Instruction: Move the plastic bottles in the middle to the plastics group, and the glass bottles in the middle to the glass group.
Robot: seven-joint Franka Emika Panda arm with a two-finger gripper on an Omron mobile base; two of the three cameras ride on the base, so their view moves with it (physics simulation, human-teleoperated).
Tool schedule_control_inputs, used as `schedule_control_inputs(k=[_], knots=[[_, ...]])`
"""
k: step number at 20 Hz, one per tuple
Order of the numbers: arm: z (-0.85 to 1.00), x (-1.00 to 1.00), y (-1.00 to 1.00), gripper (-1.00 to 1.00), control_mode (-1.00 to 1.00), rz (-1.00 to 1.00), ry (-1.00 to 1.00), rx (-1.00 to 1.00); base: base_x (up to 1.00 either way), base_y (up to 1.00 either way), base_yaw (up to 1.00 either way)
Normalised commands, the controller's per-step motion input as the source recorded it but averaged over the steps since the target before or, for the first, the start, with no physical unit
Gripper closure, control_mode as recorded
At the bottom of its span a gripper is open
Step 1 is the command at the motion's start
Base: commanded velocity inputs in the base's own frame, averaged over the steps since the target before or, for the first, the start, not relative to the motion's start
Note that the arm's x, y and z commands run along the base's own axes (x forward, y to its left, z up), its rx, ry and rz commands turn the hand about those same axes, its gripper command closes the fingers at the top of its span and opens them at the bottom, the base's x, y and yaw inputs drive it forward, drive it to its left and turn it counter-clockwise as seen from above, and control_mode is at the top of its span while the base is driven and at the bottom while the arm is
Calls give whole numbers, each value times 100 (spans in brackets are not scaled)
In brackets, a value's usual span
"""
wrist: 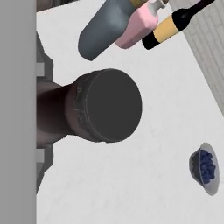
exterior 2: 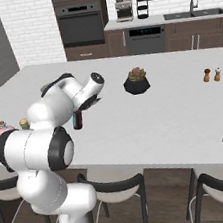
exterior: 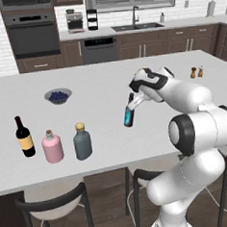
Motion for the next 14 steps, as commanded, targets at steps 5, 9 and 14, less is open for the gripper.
schedule_control_inputs(k=[5, 9, 14], knots=[[-4, 0, 49, 100, -100, 15, -10, 0, 0, 0, 0], [-1, 1, 56, 100, -100, 9, -4, 0, 0, 0, 0], [-3, 19, 70, 100, -100, 16, 0, 0, 0, 0, 0]])
